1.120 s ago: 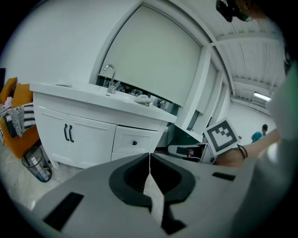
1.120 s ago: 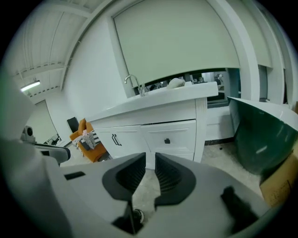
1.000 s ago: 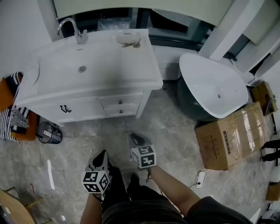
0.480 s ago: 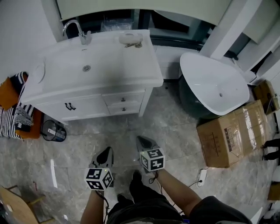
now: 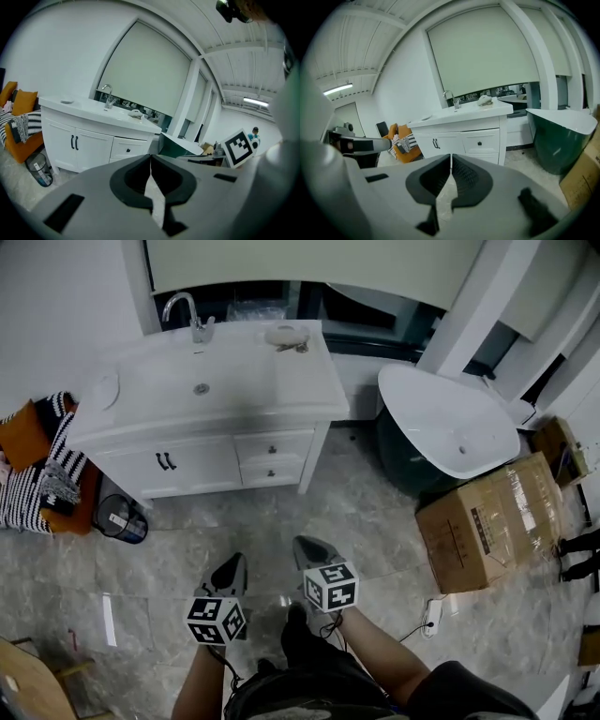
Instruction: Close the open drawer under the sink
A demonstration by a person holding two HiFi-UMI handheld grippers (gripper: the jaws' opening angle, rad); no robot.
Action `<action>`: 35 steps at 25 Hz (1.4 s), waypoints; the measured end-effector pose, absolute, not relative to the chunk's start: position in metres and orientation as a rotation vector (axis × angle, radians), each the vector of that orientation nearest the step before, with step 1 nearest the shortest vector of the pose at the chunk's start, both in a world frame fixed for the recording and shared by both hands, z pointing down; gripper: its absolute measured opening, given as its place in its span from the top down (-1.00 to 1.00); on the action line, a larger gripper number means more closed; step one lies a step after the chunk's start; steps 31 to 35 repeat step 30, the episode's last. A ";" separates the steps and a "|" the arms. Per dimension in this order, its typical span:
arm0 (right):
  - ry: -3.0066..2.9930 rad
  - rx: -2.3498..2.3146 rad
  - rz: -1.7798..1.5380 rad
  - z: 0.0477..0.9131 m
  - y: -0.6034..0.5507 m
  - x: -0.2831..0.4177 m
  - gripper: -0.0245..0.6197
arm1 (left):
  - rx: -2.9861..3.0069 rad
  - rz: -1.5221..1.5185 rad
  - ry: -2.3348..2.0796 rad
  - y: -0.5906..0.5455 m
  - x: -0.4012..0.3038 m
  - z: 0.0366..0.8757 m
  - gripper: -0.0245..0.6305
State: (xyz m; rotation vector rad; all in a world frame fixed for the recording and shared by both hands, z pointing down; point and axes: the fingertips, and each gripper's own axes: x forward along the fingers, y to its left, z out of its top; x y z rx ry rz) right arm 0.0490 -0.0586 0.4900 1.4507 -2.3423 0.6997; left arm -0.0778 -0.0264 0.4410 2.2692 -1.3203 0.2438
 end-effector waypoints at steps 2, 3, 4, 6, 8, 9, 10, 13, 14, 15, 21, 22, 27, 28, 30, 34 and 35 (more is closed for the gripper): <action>-2.364 1.459 0.683 0.478 -0.039 0.038 0.83 | 2.278 0.236 -1.325 -0.006 -0.088 0.434 0.88; -2.372 1.465 0.671 0.472 -0.029 0.034 0.83 | 2.286 0.235 -1.327 0.004 -0.092 0.430 0.88; -2.378 1.470 0.661 0.468 -0.020 0.030 0.83 | 2.295 0.233 -1.330 0.013 -0.096 0.426 0.88; -2.386 1.476 0.649 0.461 -0.001 0.023 0.83 | 2.311 0.221 -1.337 0.030 -0.104 0.418 0.88; -2.396 1.473 0.634 0.455 0.019 0.015 0.83 | 2.328 0.211 -1.345 0.048 -0.112 0.410 0.88; -2.403 1.472 0.621 0.451 0.028 0.011 0.83 | 2.339 0.208 -1.346 0.057 -0.115 0.405 0.88; -2.410 1.472 0.608 0.447 0.038 0.008 0.83 | 2.350 0.205 -1.346 0.066 -0.117 0.401 0.88; -2.424 1.476 0.579 0.437 0.065 0.000 0.83 | 2.375 0.194 -1.345 0.091 -0.124 0.393 0.88; -2.427 1.477 0.571 0.434 0.075 -0.002 0.83 | 2.378 0.188 -1.344 0.099 -0.126 0.391 0.88; -2.429 1.477 0.564 0.432 0.084 -0.003 0.83 | 2.382 0.182 -1.342 0.108 -0.128 0.390 0.88; -2.434 1.511 0.567 0.427 0.135 -0.007 0.83 | 2.387 0.167 -1.333 0.149 -0.136 0.386 0.88; -2.432 1.516 0.569 0.427 0.142 -0.005 0.84 | 2.394 0.158 -1.332 0.155 -0.135 0.383 0.88; -2.441 1.515 0.541 0.425 0.158 -0.004 0.84 | 2.424 0.123 -1.322 0.167 -0.131 0.373 0.88; -2.445 1.514 0.536 0.425 0.160 -0.005 0.84 | 2.420 0.115 -1.327 0.167 -0.132 0.373 0.88; -2.453 1.511 0.525 0.424 0.162 -0.006 0.84 | 2.410 0.104 -1.338 0.168 -0.134 0.373 0.88; -2.453 1.511 0.525 0.424 0.162 -0.006 0.84 | 2.410 0.104 -1.338 0.168 -0.134 0.373 0.88; -2.453 1.511 0.525 0.424 0.162 -0.006 0.84 | 2.410 0.104 -1.338 0.168 -0.134 0.373 0.88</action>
